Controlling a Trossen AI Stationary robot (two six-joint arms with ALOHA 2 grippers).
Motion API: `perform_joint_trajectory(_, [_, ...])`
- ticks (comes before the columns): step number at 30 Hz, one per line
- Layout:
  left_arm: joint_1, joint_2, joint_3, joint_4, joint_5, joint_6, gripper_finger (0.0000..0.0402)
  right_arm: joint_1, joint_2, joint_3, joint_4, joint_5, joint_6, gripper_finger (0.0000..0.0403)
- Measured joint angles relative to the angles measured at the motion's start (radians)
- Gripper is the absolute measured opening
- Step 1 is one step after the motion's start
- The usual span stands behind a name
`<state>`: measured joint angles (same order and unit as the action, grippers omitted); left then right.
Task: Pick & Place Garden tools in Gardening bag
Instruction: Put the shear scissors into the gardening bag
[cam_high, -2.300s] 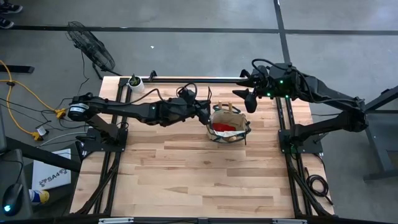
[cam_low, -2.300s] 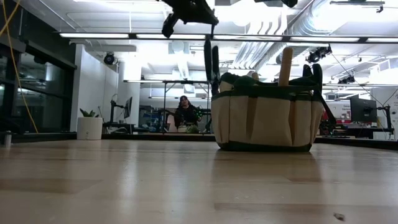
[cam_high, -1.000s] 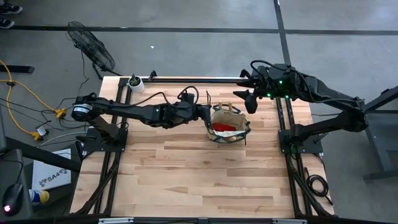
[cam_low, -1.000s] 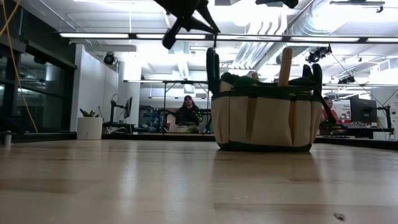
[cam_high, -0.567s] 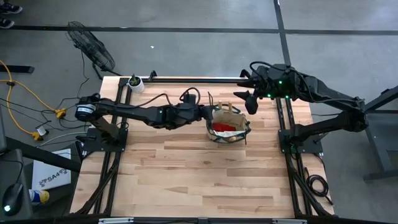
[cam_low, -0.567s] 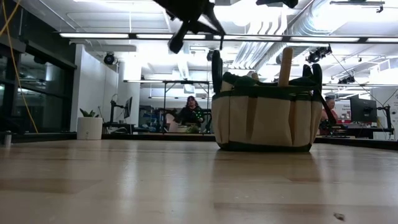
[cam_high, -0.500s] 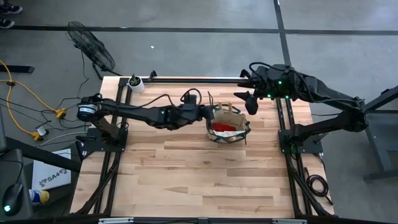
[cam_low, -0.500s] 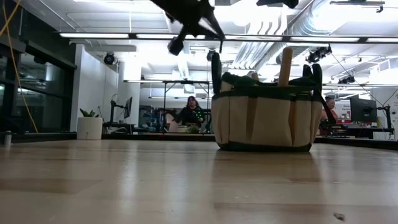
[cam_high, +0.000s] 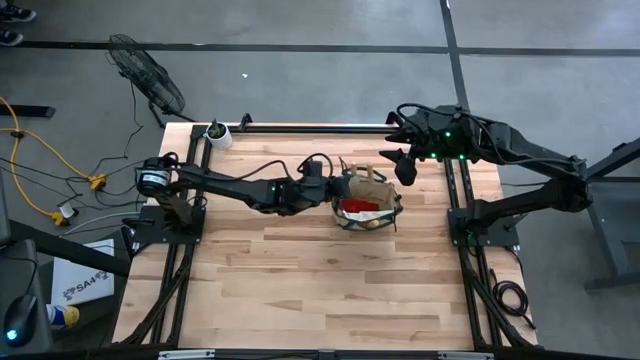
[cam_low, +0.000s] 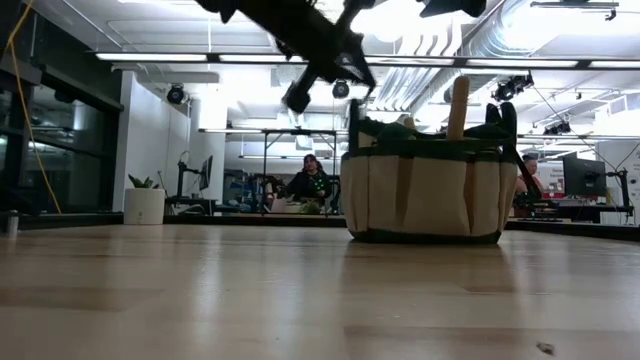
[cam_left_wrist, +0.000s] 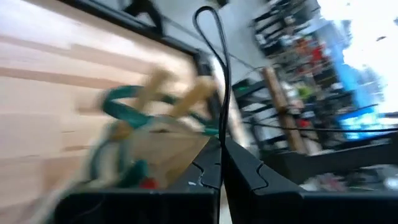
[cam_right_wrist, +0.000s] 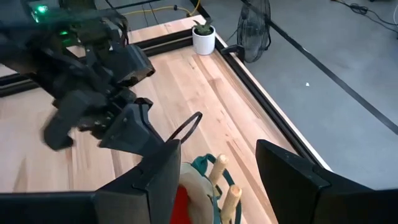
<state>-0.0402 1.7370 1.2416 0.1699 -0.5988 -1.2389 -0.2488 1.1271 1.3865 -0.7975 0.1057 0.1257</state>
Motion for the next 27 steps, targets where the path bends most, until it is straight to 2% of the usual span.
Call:
perform_joint_trajectory(8, [-0.001,0.003,-0.003,-0.070,-0.021,0.013,0.0000,0.000,0.000,0.000,-0.024,0.000,0.000,0.0201])
perform_joint_trajectory(17, [0.001,0.003,-0.003,-0.063,0.022,0.041,0.0005,0.000,0.000,0.000,-0.024,0.000,0.000,0.0201])
perform_joint_trajectory(22, [0.001,0.003,-0.003,-0.062,0.028,0.077,0.0030,0.000,0.000,0.000,-0.024,0.000,0.000,0.0201])
perform_joint_trajectory(27, [0.001,-0.009,-0.003,-0.076,0.047,0.116,0.0089,0.000,-0.003,0.000,-0.043,-0.003,0.000,0.0201])
